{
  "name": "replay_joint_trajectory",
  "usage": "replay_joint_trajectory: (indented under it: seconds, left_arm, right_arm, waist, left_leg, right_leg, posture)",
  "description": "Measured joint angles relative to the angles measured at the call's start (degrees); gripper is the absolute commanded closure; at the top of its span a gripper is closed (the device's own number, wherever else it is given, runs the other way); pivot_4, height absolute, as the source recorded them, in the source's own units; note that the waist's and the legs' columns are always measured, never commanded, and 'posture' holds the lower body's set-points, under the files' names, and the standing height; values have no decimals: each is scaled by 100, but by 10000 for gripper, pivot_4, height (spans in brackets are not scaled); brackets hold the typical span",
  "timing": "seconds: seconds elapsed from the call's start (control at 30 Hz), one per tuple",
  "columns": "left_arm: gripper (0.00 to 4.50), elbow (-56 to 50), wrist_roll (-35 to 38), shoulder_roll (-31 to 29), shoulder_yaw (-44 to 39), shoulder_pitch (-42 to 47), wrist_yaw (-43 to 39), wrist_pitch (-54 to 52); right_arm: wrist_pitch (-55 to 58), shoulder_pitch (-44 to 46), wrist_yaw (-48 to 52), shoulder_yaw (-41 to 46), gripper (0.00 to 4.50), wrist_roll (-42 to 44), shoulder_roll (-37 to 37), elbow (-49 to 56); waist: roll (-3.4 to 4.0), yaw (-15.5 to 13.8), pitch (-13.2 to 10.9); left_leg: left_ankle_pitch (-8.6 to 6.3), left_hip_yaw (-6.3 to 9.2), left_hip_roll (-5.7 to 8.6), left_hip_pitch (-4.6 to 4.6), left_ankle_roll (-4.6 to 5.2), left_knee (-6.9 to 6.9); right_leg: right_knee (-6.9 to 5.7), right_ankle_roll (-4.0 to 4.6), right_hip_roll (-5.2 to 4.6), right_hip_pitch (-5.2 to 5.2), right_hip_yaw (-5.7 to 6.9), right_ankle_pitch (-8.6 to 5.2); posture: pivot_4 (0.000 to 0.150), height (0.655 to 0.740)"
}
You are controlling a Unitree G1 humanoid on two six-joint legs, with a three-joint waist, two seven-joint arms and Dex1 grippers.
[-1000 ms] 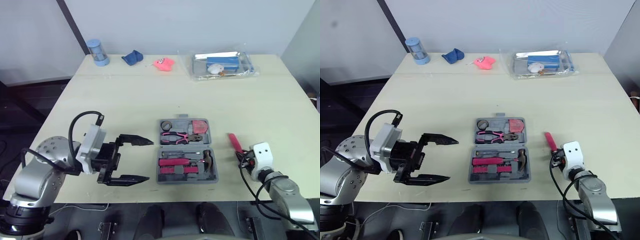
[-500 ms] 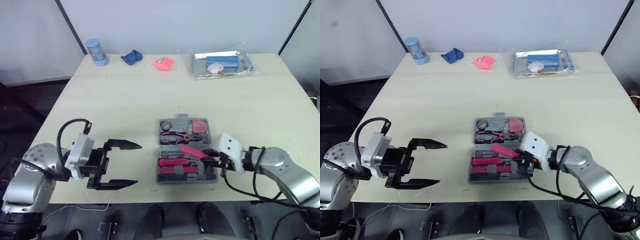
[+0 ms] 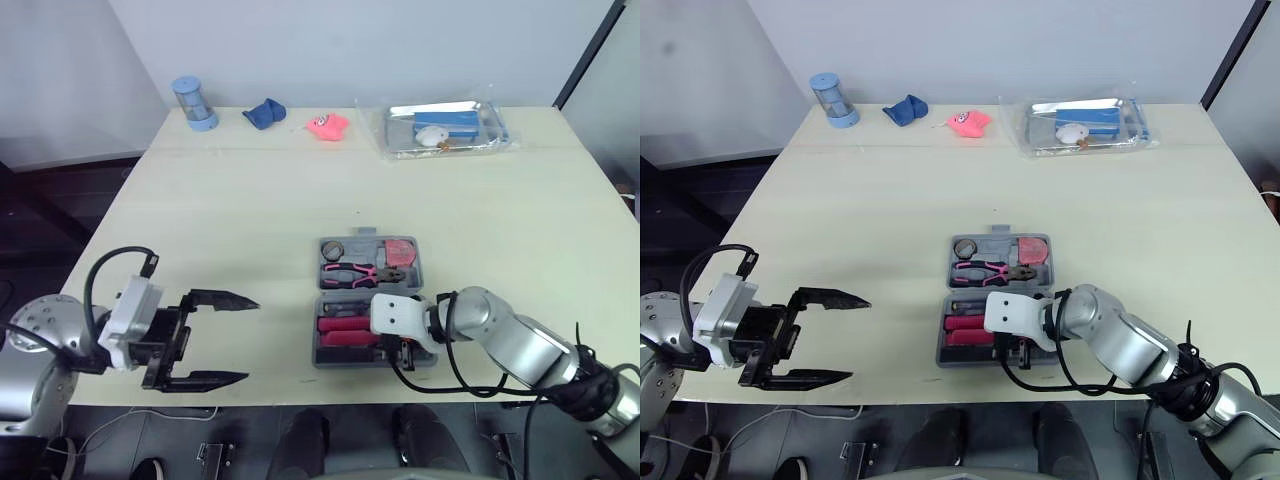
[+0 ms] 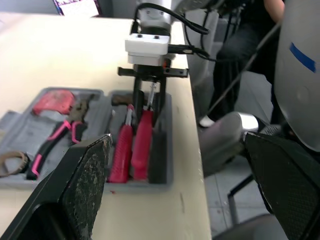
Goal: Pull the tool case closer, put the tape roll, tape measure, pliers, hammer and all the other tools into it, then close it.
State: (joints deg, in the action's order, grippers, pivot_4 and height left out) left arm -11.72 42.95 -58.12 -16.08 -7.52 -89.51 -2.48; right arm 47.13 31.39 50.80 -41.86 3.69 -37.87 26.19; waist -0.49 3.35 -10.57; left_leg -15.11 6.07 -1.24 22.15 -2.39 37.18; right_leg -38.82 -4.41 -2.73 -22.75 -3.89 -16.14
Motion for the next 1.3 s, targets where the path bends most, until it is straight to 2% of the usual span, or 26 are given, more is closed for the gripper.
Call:
replay_joint_trajectory:
  seconds: [0.23, 1.07, 1.13, 1.3]
  left_arm:
    - [0, 126, -1, -87, 128, -128, -4, 318]
    - [0, 120, 0, -85, 140, -319, -14, 452]
    - [0, 118, 0, -84, 140, -322, -14, 452]
    - [0, 113, 0, -85, 140, -353, -16, 453]
  right_arm:
    - [30, 142, 212, -226, 40802, -161, 116, -14]
    - [504, 322, 247, -647, 40802, -528, 585, -126]
    - [459, 321, 248, -647, 30445, -544, 609, -152]
    - [407, 320, 183, -531, 10166, -604, 627, -204]
  waist:
    - [0, 10, 0]
    - [-2, 58, 1]
    - [-2, 65, 1]
    - [-3, 51, 2]
  left_leg:
    - [0, 0, 0, 0, 0, 0]
    - [0, 1, 0, -1, 0, 0]
    - [0, 1, -1, -3, 0, 0]
    - [0, 1, 0, 0, 0, 0]
  right_leg:
    - [-1, 0, 0, 0, 1, 0]
    - [-4, 0, 1, -3, 1, 0]
    - [-6, 0, 2, -3, 1, 0]
    - [-3, 0, 1, -2, 1, 0]
  posture:
    - [1500, 7400]
    - [1500, 7400]
    - [1500, 7400]
    - [1500, 7400]
